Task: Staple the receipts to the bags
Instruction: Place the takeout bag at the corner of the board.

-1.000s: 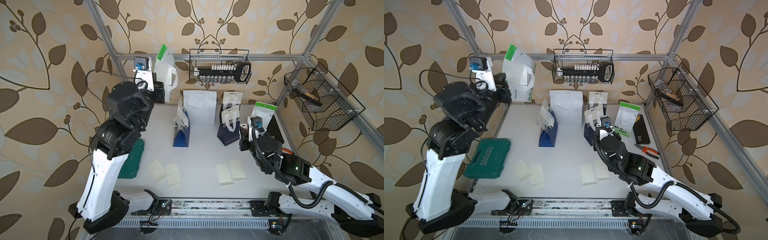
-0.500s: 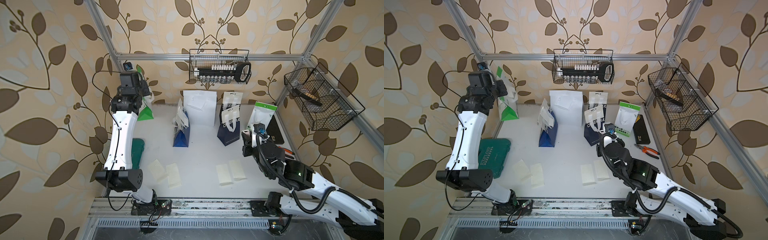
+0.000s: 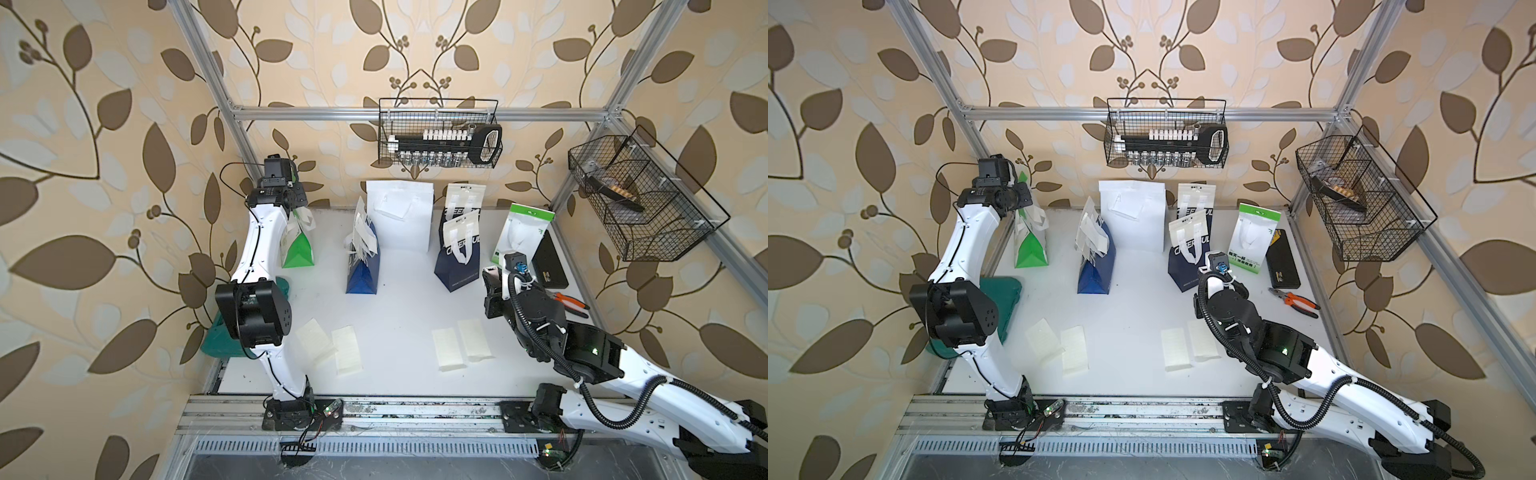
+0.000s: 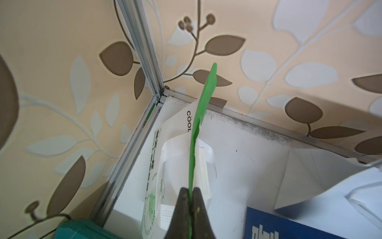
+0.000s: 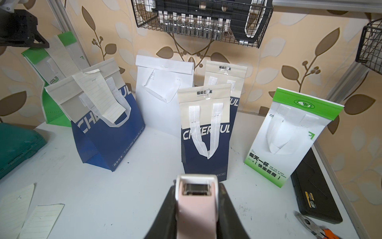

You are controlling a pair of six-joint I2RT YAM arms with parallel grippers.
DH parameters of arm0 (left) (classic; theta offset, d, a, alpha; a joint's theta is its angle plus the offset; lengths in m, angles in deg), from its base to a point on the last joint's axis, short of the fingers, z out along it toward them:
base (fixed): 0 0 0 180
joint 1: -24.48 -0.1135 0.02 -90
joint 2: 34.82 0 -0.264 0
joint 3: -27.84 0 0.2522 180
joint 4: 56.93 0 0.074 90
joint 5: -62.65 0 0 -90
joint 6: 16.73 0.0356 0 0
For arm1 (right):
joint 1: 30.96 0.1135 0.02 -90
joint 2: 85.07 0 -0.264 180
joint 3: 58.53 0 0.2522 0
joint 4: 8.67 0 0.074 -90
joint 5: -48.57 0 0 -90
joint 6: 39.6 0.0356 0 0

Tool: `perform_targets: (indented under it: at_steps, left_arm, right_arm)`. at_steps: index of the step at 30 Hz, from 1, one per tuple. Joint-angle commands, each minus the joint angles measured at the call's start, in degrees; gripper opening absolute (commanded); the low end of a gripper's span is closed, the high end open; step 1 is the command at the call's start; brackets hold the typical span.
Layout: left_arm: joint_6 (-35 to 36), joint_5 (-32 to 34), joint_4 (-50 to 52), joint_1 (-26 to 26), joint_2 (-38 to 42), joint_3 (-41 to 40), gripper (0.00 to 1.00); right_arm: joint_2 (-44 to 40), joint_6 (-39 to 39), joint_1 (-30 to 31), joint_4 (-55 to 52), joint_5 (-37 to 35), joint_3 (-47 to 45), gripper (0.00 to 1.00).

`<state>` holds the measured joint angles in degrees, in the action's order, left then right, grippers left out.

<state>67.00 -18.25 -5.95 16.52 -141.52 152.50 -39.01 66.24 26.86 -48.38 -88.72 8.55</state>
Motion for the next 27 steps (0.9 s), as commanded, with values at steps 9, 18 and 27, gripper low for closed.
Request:
perform_targets:
  at_steps: [9, 18, 27]
  left_arm:
    - [-8.44, -9.49, -0.62, -7.5, -0.6, -0.06, 0.81]
    - [-15.56, -18.21, -2.69, -7.59, 5.41, 3.05, 0.99]
    - [-16.25, -27.58, -0.63, 2.98, 18.18, -5.84, 0.94]
  right_arm:
    - [-0.75, 1.28, -0.51, -0.22, 0.62, -0.64, 0.0]
    - [0.12, 1.65, -0.45, 0.22, 1.02, -0.39, 0.0]
    - [0.86, 1.98, -0.59, 1.3, 1.49, -0.6, 0.0]
